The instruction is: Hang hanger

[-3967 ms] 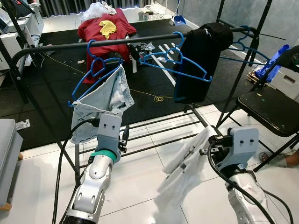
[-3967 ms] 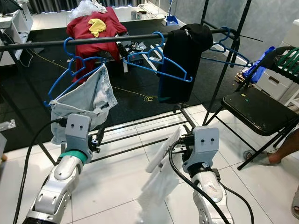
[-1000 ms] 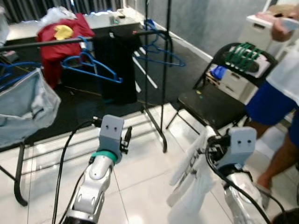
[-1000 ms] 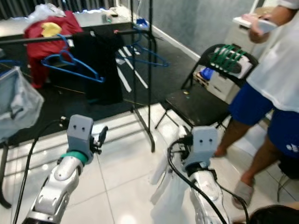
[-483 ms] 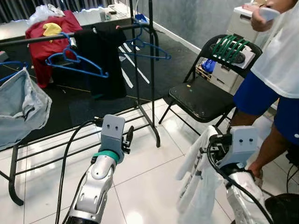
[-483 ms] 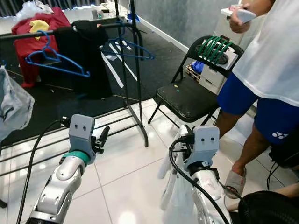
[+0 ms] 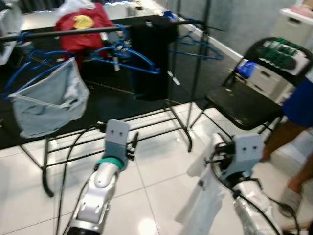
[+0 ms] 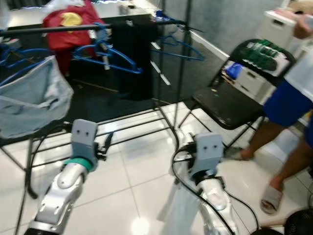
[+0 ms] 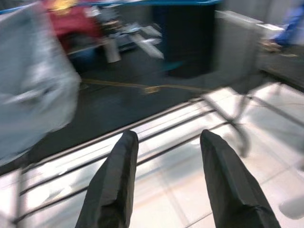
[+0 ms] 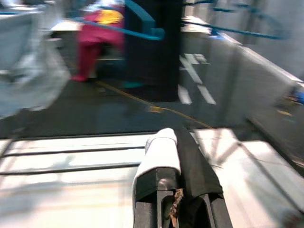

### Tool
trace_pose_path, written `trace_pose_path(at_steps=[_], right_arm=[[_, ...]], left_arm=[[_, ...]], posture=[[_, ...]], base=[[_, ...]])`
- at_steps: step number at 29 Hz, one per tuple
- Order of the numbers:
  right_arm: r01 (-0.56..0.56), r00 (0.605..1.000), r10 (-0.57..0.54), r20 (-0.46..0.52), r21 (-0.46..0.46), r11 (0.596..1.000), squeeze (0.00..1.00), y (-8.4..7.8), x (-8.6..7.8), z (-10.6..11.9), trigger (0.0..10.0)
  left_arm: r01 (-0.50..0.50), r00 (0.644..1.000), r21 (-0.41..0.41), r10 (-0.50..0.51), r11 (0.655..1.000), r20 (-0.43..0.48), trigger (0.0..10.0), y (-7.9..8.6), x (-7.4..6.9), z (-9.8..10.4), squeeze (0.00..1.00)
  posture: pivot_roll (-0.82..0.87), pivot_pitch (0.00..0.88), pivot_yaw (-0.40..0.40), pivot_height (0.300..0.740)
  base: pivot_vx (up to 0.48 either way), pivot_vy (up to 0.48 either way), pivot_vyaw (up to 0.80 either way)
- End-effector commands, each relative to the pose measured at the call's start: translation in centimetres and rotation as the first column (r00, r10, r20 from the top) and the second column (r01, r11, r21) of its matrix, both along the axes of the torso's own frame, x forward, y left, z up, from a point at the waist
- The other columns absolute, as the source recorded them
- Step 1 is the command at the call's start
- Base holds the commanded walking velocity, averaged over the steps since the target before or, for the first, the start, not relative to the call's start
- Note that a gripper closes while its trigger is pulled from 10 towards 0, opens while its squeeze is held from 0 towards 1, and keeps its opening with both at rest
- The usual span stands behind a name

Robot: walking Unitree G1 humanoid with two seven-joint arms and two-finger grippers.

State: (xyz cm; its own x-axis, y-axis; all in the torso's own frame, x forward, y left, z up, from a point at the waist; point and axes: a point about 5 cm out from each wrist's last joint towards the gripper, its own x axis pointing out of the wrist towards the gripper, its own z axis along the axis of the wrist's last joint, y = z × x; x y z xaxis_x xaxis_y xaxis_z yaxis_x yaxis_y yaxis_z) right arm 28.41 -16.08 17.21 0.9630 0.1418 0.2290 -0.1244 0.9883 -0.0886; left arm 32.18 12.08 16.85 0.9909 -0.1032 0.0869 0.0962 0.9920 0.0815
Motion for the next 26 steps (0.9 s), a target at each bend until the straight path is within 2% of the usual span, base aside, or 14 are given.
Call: trace_pose_path(at_steps=[1,12,21,26], right_arm=[[-0.006,1.000,0.006,0.019,-0.008,1.000,0.00,-0.01,-0.15,0.26,10.0],[-0.009,1.000,0.009,0.022,-0.008,1.000,0.00,0.08,-0.15,0.28,10.0],[-0.018,1.000,0.018,0.025,0.016,1.000,0.00,0.27,-0.10,0.34,10.0],[-0.015,1.000,0.014,0.026,0.021,1.000,0.00,0.20,-0.02,0.35,10.0]], left_arm=[[0.024,0.999,-0.031,-0.026,0.999,-0.038,10.0,-0.38,-0.37,-0.63,0.00],[0.029,0.999,-0.038,-0.031,0.999,-0.038,10.0,-0.45,-0.35,-0.56,0.00],[0.042,0.999,-0.045,-0.043,0.998,-0.033,10.0,-0.49,-0.25,-0.42,0.00],[0.056,0.998,-0.021,-0.056,0.998,-0.013,10.0,-0.57,-0.25,-0.10,0.00]], posture=[[-0.23,0.101,0.083,0.740],[-0.23,0.100,0.083,0.740],[-0.23,0.097,0.085,0.740],[-0.23,0.094,0.087,0.740]], base=[[0.000,0.000,0.77],[0.000,0.000,0.76],[0.000,0.000,0.00],[0.000,0.000,0.00]])
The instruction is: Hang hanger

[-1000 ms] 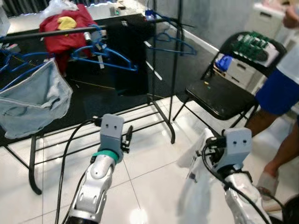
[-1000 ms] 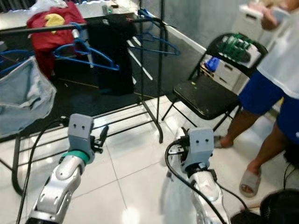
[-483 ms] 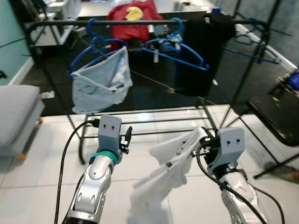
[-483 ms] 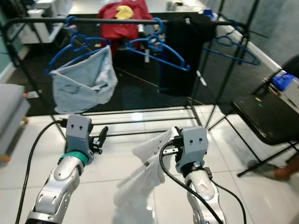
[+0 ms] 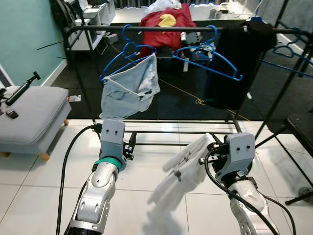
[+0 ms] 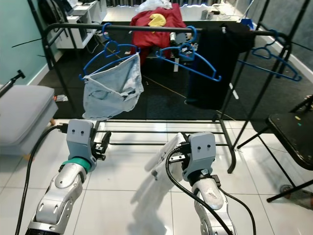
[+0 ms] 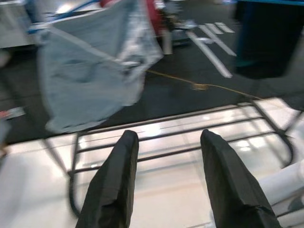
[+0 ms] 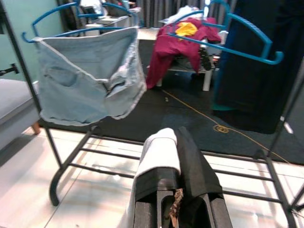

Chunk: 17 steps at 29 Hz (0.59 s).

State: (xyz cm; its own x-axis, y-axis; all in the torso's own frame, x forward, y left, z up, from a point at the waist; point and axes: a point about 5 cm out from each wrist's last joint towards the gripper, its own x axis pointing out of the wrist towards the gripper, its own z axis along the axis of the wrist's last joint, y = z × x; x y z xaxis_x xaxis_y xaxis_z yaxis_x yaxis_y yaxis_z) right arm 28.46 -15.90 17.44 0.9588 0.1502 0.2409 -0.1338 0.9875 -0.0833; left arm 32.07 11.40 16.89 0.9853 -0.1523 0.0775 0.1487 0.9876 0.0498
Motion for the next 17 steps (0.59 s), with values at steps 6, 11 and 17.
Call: trace_pose_path(at_steps=[6,11,17], right_arm=[[-0.002,1.000,0.002,0.017,0.019,1.000,0.00,0.04,-0.05,0.14,10.0],[-0.002,1.000,0.001,0.017,0.019,1.000,0.00,0.03,-0.04,0.14,10.0],[-0.003,1.000,0.002,0.016,0.022,1.000,0.00,0.05,0.01,0.13,10.0]], left_arm=[[0.017,1.000,0.020,-0.018,1.000,0.016,10.0,0.00,-0.17,0.03,0.00],[0.011,1.000,0.012,-0.011,1.000,0.010,10.0,0.04,-0.12,0.00,0.00],[0.011,1.000,0.003,-0.011,1.000,0.009,10.0,0.10,-0.07,0.03,0.00]], posture=[[-0.23,0.090,0.090,0.740],[-0.23,0.090,0.091,0.740],[-0.23,0.090,0.091,0.740]], base=[[0.000,0.000,0.00],[0.000,0.000,0.00],[0.000,0.000,0.00]])
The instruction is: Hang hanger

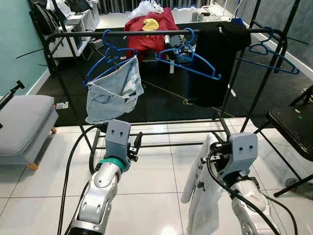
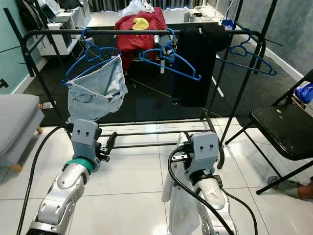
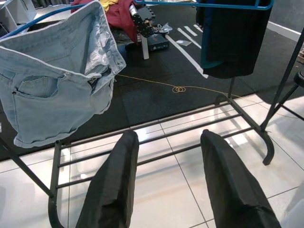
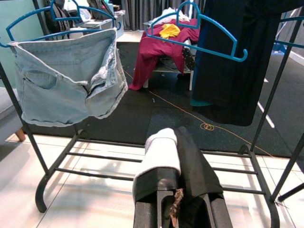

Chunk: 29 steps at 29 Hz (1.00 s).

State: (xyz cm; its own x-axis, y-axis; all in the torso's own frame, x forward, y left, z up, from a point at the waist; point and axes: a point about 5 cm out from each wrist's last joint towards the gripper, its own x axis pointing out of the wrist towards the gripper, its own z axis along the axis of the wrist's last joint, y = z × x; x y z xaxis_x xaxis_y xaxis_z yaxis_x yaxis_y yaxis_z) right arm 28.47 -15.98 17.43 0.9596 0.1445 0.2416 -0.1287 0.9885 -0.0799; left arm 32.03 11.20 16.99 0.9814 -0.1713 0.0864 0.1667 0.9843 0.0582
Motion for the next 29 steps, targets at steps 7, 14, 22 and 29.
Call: trace_pose_path(at_steps=[7,14,22,29], right_arm=[[-0.009,1.000,0.009,0.015,0.021,1.000,0.00,0.14,0.03,0.13,10.0],[-0.011,1.000,0.011,0.014,0.023,1.000,0.00,0.18,0.03,0.11,10.0],[-0.009,1.000,0.009,0.013,0.026,1.000,0.00,0.17,-0.02,0.08,10.0],[-0.008,1.000,0.008,0.013,0.027,1.000,0.00,0.14,-0.02,0.06,10.0]], left_arm=[[-0.009,1.000,-0.025,0.008,1.000,-0.014,10.0,0.36,-0.02,-0.12,0.00],[-0.014,1.000,-0.020,0.014,1.000,-0.007,10.0,0.47,-0.01,-0.04,0.00],[-0.023,1.000,-0.002,0.023,1.000,-0.003,10.0,0.58,0.07,-0.03,0.00],[-0.023,1.000,0.009,0.023,1.000,0.001,10.0,0.55,0.09,0.01,0.00]], posture=[[-0.23,0.092,0.091,0.740],[-0.23,0.092,0.091,0.740],[-0.23,0.093,0.093,0.740],[-0.23,0.092,0.095,0.740]], base=[[0.000,0.274,0.00],[0.000,0.358,0.00],[0.000,0.000,0.00],[0.000,0.000,0.00]])
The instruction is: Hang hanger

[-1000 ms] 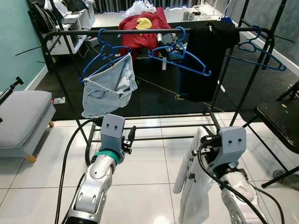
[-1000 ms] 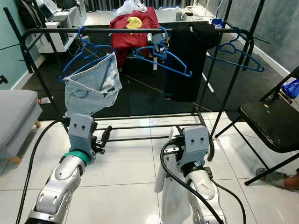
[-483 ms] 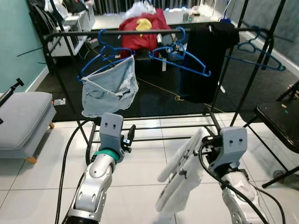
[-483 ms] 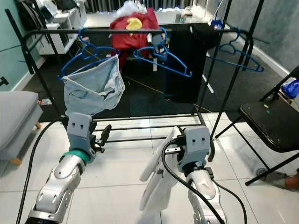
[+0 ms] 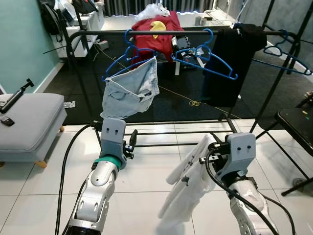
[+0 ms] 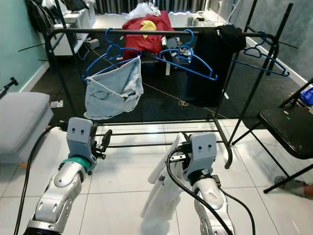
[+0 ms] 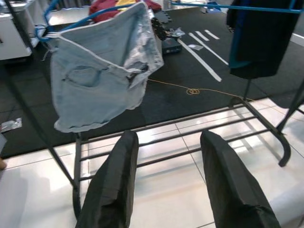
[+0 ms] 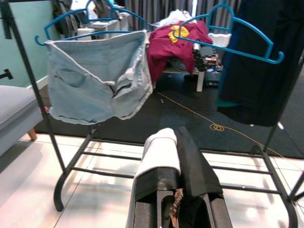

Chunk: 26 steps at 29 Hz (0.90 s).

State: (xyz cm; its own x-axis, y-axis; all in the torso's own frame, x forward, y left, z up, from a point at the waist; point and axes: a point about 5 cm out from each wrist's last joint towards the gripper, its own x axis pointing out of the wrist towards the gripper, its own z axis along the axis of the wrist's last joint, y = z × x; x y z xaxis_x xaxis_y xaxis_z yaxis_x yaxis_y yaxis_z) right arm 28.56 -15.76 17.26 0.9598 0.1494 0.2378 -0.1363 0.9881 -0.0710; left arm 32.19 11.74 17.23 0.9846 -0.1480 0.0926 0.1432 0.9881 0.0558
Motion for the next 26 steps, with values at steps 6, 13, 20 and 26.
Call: trace_pose_path(at_steps=[6,13,20,26], right_arm=[[-0.003,1.000,0.002,0.018,0.020,1.000,0.00,-0.01,-0.12,0.21,10.0],[-0.003,1.000,0.002,0.018,0.021,1.000,0.00,-0.01,-0.14,0.20,10.0],[-0.003,1.000,0.003,0.017,0.022,1.000,0.00,0.00,-0.18,0.19,10.0],[-0.004,1.000,0.004,0.016,0.023,1.000,0.00,0.00,-0.21,0.18,10.0]], left_arm=[[0.001,1.000,0.025,-0.001,1.000,0.011,10.0,0.07,-0.08,-0.11,0.00],[-0.001,1.000,0.025,0.001,1.000,0.008,10.0,0.08,-0.10,-0.15,0.00],[-0.009,1.000,0.023,0.009,1.000,-0.009,10.0,0.14,-0.05,-0.38,0.00],[-0.007,1.000,0.031,0.008,0.999,-0.009,10.0,0.10,-0.04,-0.41,0.00]], posture=[[-0.23,0.092,0.096,0.740],[-0.23,0.093,0.095,0.740],[-0.23,0.094,0.096,0.740],[-0.23,0.095,0.095,0.740]], base=[[0.000,-0.240,0.00],[0.000,-0.443,0.00],[0.000,0.000,0.00],[0.000,0.000,0.00]])
